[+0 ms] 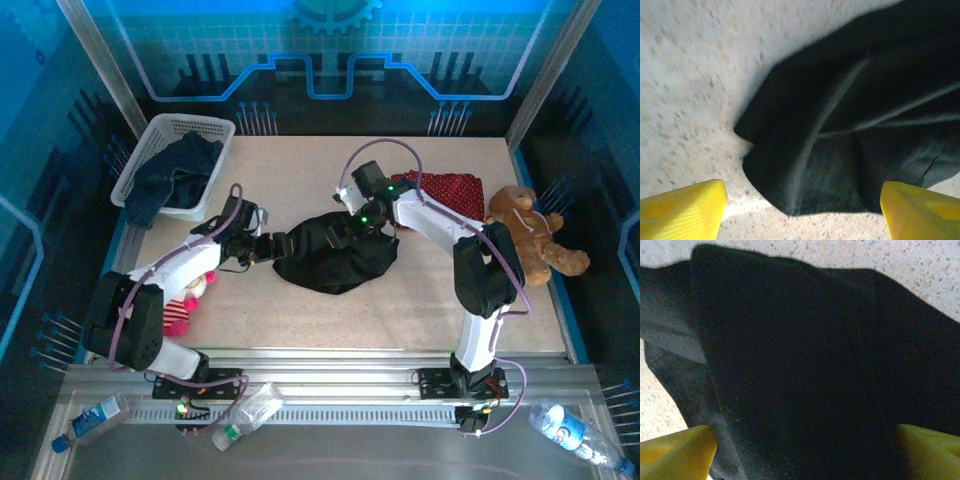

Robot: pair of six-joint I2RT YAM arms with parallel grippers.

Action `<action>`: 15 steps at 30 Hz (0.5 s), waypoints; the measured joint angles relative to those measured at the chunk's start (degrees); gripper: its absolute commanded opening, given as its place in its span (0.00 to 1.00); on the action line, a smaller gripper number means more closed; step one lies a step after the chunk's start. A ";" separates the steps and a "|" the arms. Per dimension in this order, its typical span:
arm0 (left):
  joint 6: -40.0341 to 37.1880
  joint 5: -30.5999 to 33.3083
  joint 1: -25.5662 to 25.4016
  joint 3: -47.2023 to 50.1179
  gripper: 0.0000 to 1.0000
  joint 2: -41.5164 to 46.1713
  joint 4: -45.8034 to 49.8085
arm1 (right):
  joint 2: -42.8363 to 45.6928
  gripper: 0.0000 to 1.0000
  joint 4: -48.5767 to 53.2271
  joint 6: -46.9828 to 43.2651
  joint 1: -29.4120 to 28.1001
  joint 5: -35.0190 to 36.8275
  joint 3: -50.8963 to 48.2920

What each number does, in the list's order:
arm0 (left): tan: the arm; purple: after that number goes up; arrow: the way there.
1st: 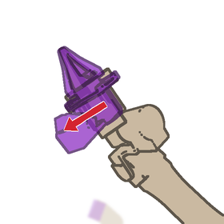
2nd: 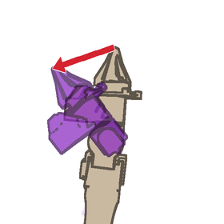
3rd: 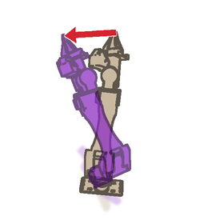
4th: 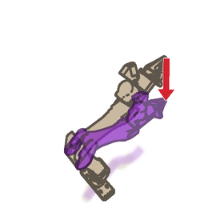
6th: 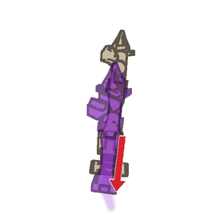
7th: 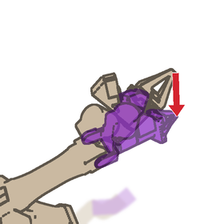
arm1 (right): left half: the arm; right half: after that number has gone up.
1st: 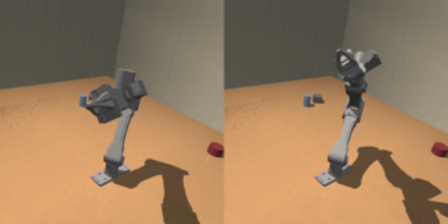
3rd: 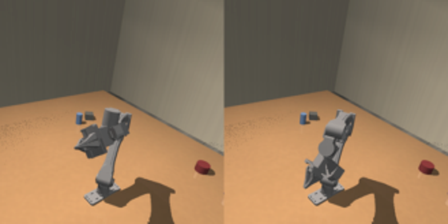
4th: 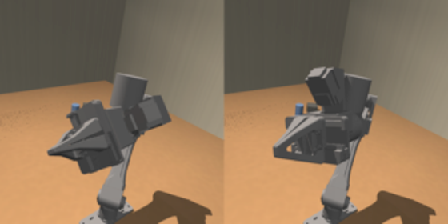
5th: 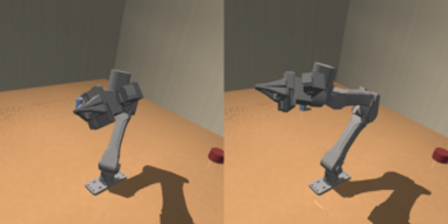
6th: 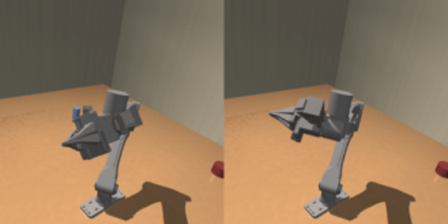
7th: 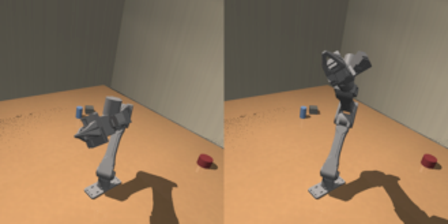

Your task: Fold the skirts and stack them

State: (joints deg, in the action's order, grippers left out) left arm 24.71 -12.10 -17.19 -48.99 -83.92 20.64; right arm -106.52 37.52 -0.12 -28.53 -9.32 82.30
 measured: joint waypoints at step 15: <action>8.48 9.94 -3.85 0.07 0.00 -6.93 -2.62 | 3.34 0.00 -0.70 1.60 1.77 -2.19 -1.09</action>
State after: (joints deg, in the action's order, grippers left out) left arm 33.19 -2.15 -21.04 -48.93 -90.85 18.02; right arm -103.18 36.82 1.48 -26.76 -11.51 81.21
